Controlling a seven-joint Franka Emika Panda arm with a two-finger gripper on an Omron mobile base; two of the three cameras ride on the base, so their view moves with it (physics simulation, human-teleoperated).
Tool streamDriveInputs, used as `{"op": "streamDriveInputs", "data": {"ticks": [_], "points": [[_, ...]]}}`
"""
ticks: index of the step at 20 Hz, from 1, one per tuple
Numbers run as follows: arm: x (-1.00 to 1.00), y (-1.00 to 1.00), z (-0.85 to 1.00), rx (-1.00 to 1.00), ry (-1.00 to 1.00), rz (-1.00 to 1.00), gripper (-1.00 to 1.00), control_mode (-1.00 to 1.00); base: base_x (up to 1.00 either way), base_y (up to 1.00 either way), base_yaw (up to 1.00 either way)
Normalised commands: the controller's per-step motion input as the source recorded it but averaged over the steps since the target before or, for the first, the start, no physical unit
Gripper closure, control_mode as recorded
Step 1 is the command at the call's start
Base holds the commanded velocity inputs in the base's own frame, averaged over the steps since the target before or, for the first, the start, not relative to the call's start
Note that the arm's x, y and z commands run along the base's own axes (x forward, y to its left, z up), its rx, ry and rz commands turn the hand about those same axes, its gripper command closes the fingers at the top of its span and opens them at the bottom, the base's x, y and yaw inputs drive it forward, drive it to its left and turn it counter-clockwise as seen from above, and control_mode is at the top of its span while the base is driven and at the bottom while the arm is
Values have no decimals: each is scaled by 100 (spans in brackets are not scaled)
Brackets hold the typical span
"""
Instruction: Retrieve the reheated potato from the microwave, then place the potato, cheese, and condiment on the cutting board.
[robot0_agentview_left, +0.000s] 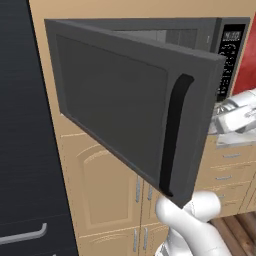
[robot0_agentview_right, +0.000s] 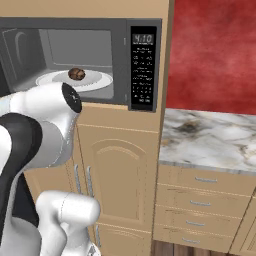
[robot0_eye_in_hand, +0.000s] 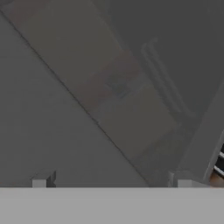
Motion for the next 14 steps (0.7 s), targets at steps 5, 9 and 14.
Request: {"op": "streamDriveInputs", "data": {"ticks": [5,9,14], "points": [[0,76,7,-14,-15,-16,-100,-100,0,0,0],[2,71,5,-14,-19,-23,-100,-100,0,0,0],[19,27,0,-17,-10,-39,-100,-100,0,0,0]]}}
